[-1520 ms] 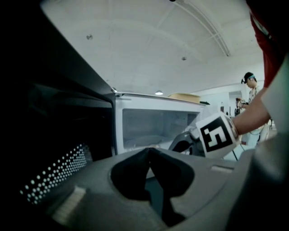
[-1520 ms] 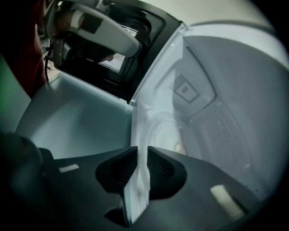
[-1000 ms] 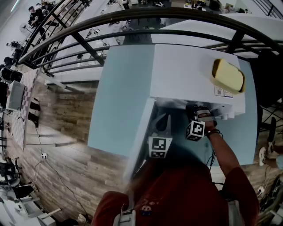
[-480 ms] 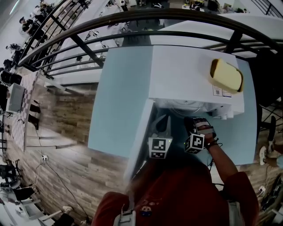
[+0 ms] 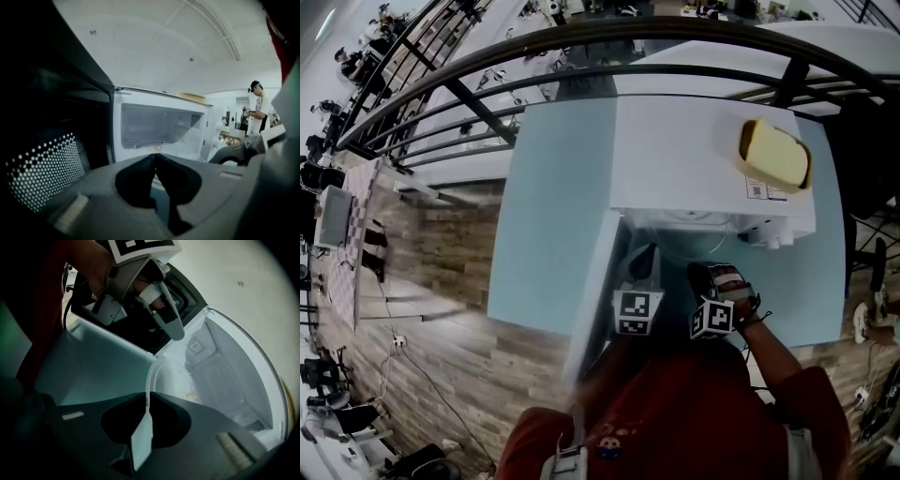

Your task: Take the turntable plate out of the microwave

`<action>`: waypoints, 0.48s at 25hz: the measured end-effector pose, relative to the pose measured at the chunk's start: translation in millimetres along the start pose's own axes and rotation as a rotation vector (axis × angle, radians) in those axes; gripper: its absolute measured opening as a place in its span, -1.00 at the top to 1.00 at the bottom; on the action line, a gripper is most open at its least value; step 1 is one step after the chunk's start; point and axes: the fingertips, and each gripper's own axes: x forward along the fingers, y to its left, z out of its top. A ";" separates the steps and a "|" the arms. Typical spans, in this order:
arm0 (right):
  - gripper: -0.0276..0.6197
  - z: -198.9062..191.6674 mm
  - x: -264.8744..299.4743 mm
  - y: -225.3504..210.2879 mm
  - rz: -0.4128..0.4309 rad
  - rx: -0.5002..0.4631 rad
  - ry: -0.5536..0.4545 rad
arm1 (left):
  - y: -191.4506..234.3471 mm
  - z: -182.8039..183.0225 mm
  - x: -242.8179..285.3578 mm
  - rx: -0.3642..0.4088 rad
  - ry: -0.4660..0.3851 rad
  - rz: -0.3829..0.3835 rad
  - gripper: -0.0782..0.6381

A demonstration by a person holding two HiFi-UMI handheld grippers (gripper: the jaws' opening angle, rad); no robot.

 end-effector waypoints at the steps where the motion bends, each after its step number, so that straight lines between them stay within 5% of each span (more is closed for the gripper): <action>1: 0.85 0.5 -0.7 0.8 -0.001 0.002 -0.003 | 0.2 -1.5 0.5 -0.004 0.004 0.001 0.79; 12: 0.84 -0.5 -2.9 0.8 -0.009 0.015 -0.011 | -8.4 -36.0 8.2 -0.251 0.095 -0.066 0.53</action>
